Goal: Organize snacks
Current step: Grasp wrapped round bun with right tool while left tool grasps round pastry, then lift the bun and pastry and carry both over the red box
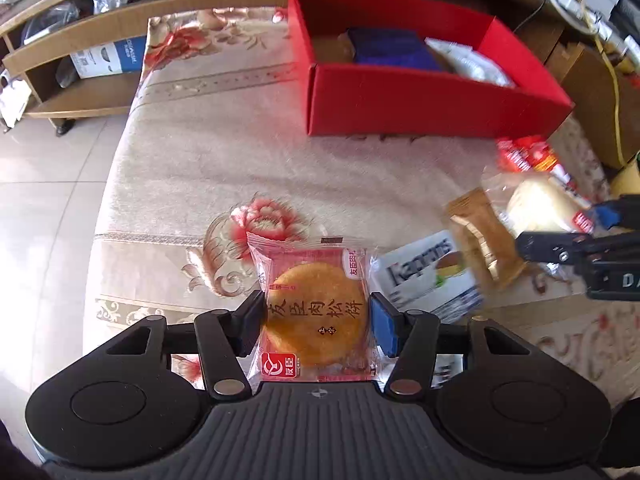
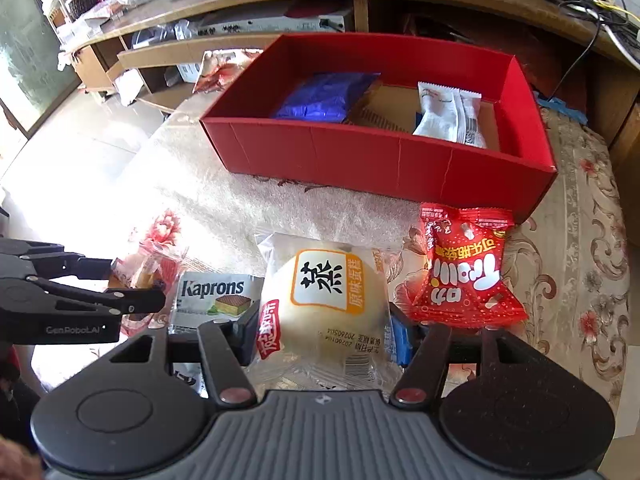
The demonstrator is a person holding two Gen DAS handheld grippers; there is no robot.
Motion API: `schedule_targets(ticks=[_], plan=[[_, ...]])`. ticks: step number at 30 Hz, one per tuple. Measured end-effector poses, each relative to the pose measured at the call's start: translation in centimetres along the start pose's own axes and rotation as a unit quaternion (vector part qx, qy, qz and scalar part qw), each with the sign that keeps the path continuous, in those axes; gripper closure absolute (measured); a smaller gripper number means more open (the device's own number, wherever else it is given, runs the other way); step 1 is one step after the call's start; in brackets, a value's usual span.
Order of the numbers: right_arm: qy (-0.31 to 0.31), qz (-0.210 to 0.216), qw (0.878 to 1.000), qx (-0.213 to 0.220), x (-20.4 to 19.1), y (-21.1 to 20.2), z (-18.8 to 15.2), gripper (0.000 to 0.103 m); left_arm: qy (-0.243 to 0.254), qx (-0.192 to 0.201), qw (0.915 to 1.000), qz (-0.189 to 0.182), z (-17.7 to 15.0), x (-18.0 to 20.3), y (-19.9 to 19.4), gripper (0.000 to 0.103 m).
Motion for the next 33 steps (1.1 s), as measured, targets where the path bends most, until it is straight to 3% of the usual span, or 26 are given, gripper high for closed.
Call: schedule_targets(ticks=[19, 33], plan=[[0.037, -0.014, 0.998, 0.044, 1.9, -2.3, 2.1, 0.046, 0.002, 0.054, 0.9980, -0.034, 5.4, 4.4, -1.2, 0.040], [0.055, -0.024, 0.996, 0.066, 3.3, -2.9, 3.7, 0.046, 0.009, 0.069, 0.9966, -0.046, 7.2, 6.7, -1.1, 0.040]])
Point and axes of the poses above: each gripper's, at about its wrist camera, not at the fingertips, and y roughly the way its jaws point, x to its right, z to its top, the point moved 4 cm from there along y, roughly the way its jaws point
